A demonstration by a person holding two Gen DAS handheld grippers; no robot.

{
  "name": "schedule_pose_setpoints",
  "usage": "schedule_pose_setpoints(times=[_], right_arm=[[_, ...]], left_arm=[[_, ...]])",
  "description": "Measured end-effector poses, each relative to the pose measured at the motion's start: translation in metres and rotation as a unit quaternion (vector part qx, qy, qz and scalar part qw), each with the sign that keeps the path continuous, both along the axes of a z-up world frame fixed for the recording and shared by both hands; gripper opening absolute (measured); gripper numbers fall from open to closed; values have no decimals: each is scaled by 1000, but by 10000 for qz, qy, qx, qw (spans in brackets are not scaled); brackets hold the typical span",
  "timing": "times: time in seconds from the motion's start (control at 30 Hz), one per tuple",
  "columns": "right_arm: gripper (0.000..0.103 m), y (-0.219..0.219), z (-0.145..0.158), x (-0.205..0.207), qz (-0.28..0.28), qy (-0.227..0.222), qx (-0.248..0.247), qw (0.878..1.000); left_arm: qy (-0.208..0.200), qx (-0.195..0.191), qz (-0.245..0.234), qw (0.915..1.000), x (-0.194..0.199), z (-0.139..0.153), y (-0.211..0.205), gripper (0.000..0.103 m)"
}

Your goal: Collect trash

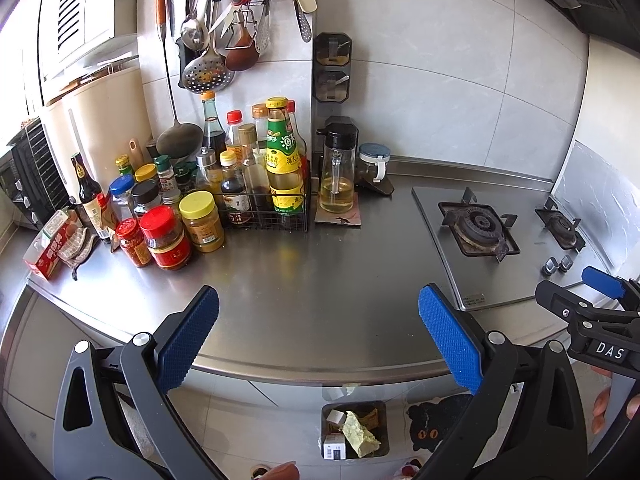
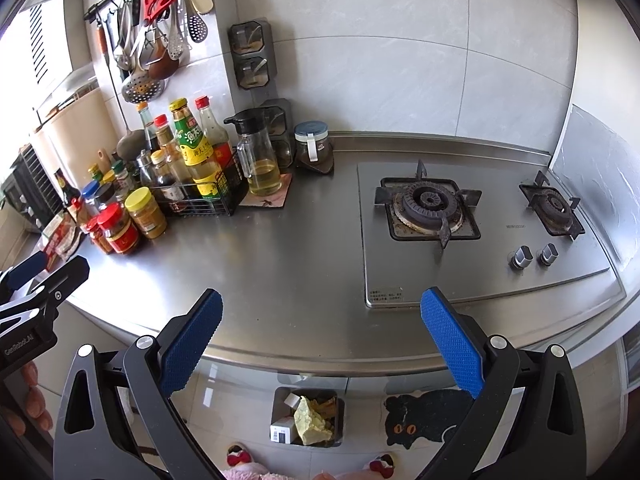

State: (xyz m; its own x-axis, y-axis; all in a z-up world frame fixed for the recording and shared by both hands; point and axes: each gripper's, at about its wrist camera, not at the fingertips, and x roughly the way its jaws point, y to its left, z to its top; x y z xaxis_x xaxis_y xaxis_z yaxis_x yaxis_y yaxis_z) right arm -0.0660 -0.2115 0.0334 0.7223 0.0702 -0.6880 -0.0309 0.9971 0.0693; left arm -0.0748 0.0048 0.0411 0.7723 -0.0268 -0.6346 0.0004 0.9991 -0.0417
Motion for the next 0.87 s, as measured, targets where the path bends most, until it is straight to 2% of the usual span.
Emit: schedule_pose_setpoints(times=[0.23, 0.37, 0.6, 0.87], right_arm=[[100, 0, -2, 1, 0, 23, 13, 10000], [100, 0, -3, 2, 0, 23, 4, 10000], [100, 1, -6, 1, 0, 32, 14, 10000], [100, 3, -5, -1, 37, 19, -22, 10000]], left_arm=[[87, -32, 8, 10000, 2, -4, -2, 95], [16, 22, 54, 10000, 0, -3, -2, 95], [-40, -109, -60, 9999, -1, -2, -2, 95], [-86, 23, 34, 10000, -2, -1, -1, 95]])
